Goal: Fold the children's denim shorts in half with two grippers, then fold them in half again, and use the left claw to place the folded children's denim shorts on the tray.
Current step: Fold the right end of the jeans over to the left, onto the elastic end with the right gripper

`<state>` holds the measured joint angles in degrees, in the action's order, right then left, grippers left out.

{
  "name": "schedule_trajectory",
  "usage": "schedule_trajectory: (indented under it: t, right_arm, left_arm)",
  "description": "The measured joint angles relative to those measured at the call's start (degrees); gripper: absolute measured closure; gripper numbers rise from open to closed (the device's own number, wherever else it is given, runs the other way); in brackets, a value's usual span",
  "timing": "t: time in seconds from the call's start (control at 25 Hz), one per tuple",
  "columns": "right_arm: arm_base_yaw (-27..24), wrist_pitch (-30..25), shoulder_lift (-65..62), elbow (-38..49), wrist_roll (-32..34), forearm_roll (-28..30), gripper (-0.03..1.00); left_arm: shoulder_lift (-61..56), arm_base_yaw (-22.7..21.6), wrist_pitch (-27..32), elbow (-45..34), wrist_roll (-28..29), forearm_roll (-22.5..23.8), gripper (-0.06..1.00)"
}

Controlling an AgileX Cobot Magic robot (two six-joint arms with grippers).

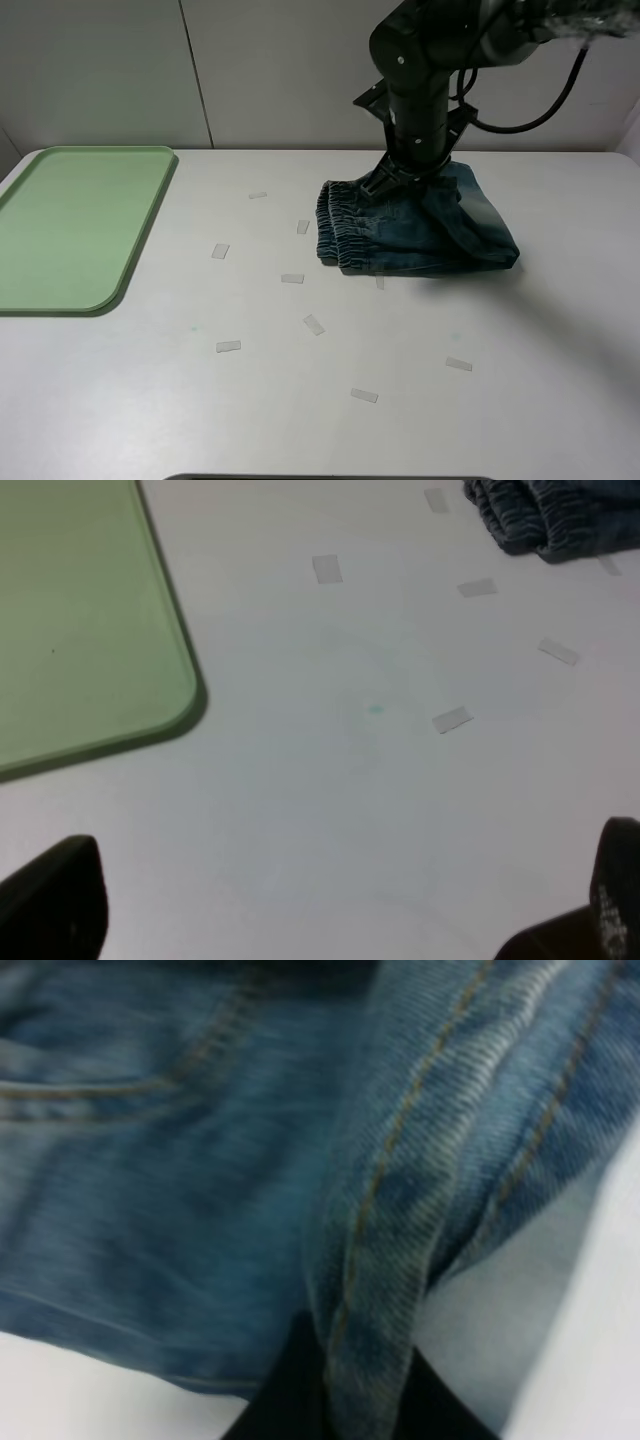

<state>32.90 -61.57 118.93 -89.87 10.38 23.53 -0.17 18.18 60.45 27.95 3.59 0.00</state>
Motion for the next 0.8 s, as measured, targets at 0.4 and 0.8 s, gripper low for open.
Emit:
schedule_trajectory:
  t: [0.4, 0.8]
  right_arm:
    - [2.46, 3.41, 2.9, 0.0, 5.5, -2.25, 0.96]
    - [2.59, 5.43, 0.92, 0.0, 5.69, -14.24, 0.3]
  left_arm:
    - [0.0, 0.0, 0.0, 0.0, 0.0, 0.0, -0.01]
    - [0.0, 0.0, 0.0, 0.0, 0.0, 0.0, -0.01]
